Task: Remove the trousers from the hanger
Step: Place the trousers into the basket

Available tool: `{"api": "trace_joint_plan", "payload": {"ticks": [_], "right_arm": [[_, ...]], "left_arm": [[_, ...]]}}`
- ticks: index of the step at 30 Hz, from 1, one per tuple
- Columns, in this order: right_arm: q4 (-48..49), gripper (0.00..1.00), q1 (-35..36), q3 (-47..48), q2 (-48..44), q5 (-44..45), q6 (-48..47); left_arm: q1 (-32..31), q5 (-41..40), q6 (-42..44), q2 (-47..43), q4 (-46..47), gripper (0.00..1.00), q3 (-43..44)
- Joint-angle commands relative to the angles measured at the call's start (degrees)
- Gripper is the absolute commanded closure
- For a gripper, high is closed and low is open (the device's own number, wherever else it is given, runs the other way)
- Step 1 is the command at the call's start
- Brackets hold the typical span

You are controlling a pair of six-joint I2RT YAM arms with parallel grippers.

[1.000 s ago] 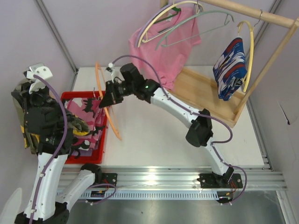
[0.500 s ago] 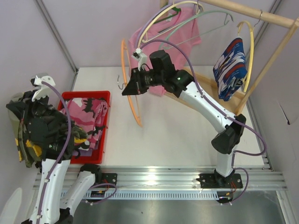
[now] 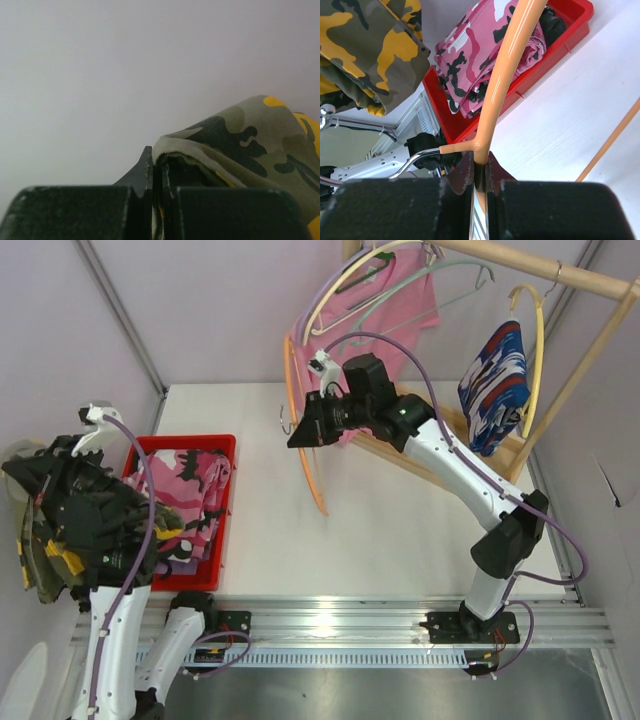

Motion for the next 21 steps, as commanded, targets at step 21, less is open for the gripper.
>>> {"api": "trace_joint_plan", "payload": {"ticks": [21], "right_arm": [[3.1, 1.0, -4.3, -7.5, -11.6, -2.6, 0.5]], "left_arm": [[-3.5, 14.2, -4.7, 6.6, -4.6, 1.0, -12.9]]}}
